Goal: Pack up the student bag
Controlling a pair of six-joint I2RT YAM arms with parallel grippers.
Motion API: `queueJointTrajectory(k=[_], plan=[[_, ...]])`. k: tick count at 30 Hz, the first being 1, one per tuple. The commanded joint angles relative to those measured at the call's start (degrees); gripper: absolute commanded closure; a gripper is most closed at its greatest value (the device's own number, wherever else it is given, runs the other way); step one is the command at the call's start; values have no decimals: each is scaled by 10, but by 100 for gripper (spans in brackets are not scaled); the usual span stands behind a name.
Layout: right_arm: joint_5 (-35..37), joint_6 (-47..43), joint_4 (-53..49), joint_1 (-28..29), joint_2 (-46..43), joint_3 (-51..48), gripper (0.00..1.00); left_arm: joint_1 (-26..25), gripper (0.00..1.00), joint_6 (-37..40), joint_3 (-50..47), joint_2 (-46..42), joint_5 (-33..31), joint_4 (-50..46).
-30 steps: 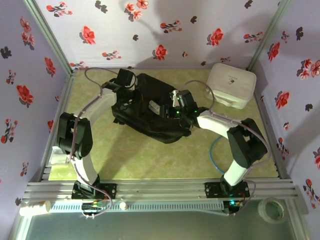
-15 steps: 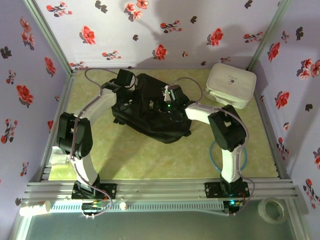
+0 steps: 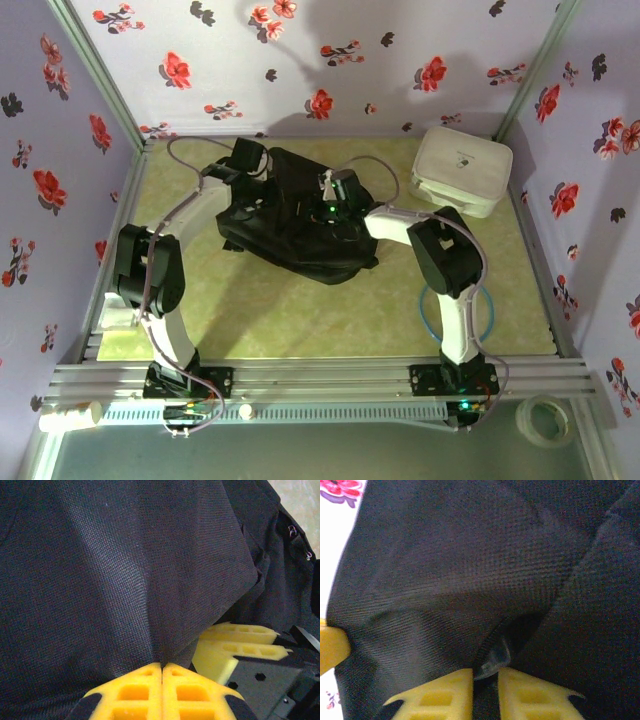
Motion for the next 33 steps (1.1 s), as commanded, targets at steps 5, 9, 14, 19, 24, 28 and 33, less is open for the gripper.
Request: queueJointTrajectory(k=[5, 9, 14, 19, 24, 28, 33], plan=[[77, -80, -87, -9, -163, -69, 54, 10, 87, 0, -7, -16, 22, -14], [131, -200, -233, 2, -206, -56, 46, 29, 62, -14, -35, -63, 8, -4], [167, -346, -383, 49, -190, 21, 43, 63, 44, -57, -129, -148, -2, 40], [181, -429, -474, 99, -106, 140, 45, 95, 38, -103, -241, -223, -6, 75], [182, -465, -499, 127, -32, 228, 48, 133, 34, -133, -324, -279, -7, 89], [173, -485, -513, 133, 11, 287, 54, 147, 32, -137, -356, -300, -7, 85], [171, -512, -530, 136, 52, 334, 58, 151, 29, -137, -366, -306, -7, 81]])
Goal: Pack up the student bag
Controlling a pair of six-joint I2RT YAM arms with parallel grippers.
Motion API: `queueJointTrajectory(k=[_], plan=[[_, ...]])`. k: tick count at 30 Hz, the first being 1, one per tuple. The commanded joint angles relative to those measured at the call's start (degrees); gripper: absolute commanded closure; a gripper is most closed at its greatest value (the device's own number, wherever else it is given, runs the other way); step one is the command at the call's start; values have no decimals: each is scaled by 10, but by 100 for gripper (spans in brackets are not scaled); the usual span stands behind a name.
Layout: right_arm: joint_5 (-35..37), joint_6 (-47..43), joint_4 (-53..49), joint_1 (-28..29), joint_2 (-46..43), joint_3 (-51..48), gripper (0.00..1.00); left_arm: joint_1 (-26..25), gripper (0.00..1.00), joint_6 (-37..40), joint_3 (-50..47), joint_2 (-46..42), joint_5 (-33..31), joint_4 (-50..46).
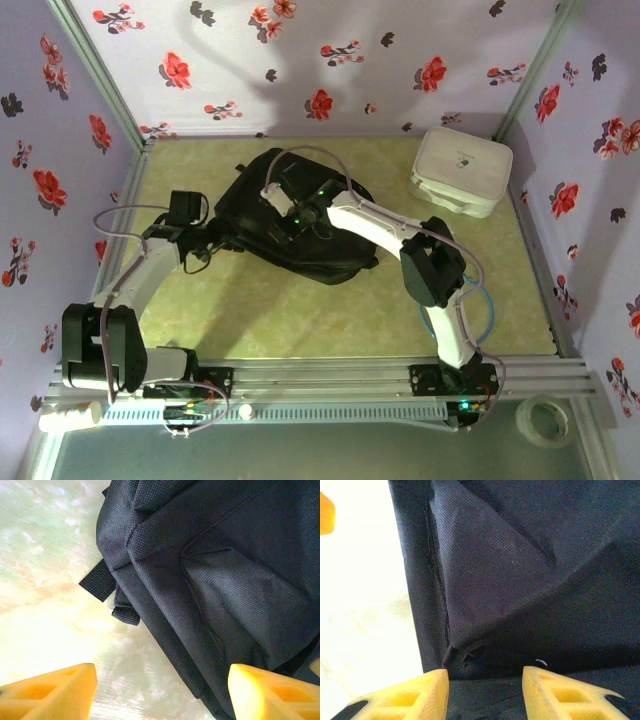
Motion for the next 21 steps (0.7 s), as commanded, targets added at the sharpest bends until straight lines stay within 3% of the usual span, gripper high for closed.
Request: queueJointTrajectory(k=[1, 21], plan=[[4, -40, -35, 4, 26, 41, 58, 4, 28, -11, -9, -13, -5, 8], [-9, -97, -71, 6, 94, 102, 55, 7, 24, -11, -7, -12, -4, 5]])
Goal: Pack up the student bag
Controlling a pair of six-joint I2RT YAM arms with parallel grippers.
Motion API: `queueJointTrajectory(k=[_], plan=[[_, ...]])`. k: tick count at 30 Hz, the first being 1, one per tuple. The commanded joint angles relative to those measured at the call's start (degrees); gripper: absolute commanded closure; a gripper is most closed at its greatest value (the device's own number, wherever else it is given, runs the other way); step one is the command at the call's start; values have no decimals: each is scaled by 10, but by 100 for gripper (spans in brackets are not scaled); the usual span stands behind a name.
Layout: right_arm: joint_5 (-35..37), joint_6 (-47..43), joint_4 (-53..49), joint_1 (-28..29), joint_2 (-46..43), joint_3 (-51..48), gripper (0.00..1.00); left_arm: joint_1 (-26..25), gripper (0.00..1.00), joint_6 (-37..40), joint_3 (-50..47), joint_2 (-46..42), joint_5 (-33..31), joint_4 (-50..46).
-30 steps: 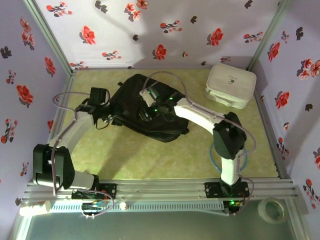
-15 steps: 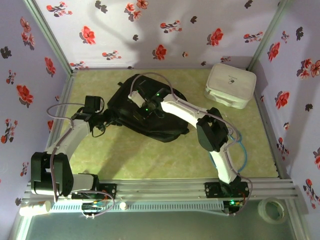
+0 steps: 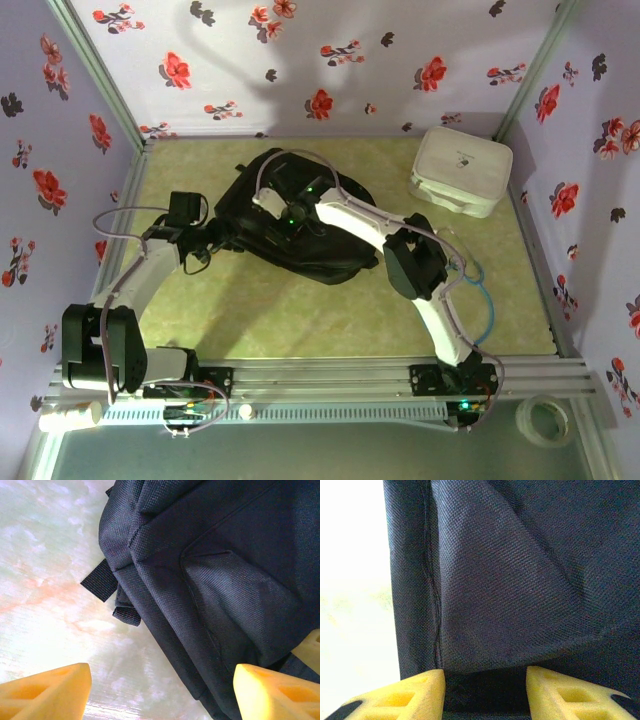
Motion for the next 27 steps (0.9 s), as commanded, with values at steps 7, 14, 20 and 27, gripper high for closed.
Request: queueJointTrajectory(k=[7, 14, 20, 27], plan=[[29, 3, 12, 4, 14, 18, 86, 6, 24, -4, 0, -11, -3, -3], [24, 38, 87, 0, -60, -54, 99, 5, 23, -28, -19, -16, 28, 26], [3, 80, 132, -10, -116, -112, 98, -5, 24, -85, -54, -12, 95, 119], [-9, 100, 151, -21, -139, -146, 100, -39, 25, -125, -69, 8, 129, 212]])
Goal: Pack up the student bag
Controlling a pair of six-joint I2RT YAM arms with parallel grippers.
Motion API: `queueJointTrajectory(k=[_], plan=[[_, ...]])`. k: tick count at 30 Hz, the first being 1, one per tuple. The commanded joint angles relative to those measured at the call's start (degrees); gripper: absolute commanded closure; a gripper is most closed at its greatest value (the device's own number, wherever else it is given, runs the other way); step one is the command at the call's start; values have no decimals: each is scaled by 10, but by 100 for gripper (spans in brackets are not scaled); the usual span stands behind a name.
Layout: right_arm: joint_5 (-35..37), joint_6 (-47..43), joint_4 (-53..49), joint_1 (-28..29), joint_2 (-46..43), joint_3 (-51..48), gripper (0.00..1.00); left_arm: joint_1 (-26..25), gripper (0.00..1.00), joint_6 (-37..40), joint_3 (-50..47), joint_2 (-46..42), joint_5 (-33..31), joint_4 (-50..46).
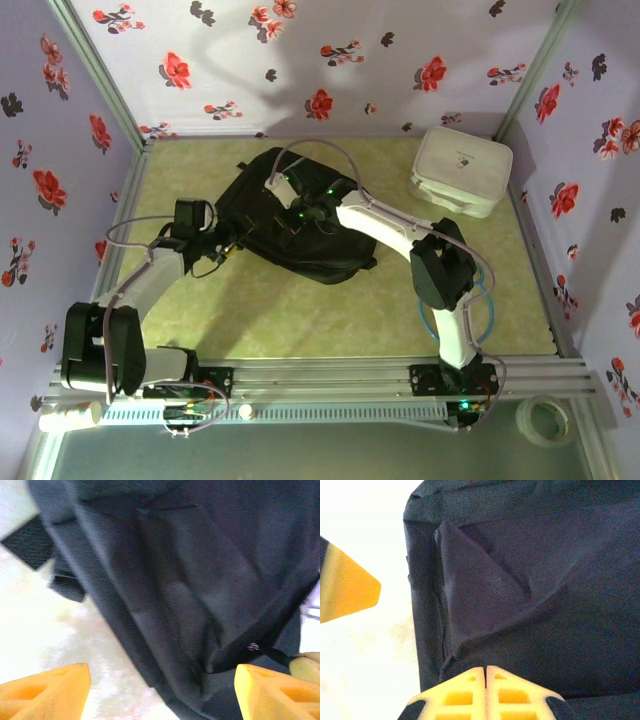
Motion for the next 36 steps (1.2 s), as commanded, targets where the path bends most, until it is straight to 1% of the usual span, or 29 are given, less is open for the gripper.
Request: queueJointTrajectory(k=[1, 8, 11, 12, 14, 18, 20, 22, 23, 25, 30, 36], plan=[[-11, 23, 23, -5, -16, -16, 100, -21, 25, -31, -5, 18, 30, 73], [15, 49, 45, -12, -29, -27, 100, -78, 28, -54, 7, 78, 34, 125], [25, 73, 68, -20, -40, -40, 100, -97, 32, -70, 18, 113, 32, 140], [25, 81, 72, -23, -44, -44, 100, -102, 35, -75, 22, 123, 29, 146], [29, 92, 84, -28, -49, -53, 100, -108, 43, -78, 34, 140, 20, 150], [52, 110, 102, -35, -55, -69, 100, -112, 71, -80, 58, 165, 4, 146], [78, 124, 106, -39, -52, -70, 100, -113, 81, -81, 59, 170, -4, 138], [114, 140, 113, -46, -47, -68, 100, -114, 96, -77, 56, 171, -13, 126], [133, 147, 115, -49, -44, -66, 100, -114, 100, -73, 55, 171, -17, 119], [175, 163, 118, -57, -36, -57, 100, -113, 100, -64, 54, 172, -27, 102], [248, 187, 115, -73, -8, -23, 100, -114, 100, -48, 54, 180, -39, 78], [356, 215, 88, -95, 52, 41, 100, -113, 100, -44, 47, 191, -41, 72]])
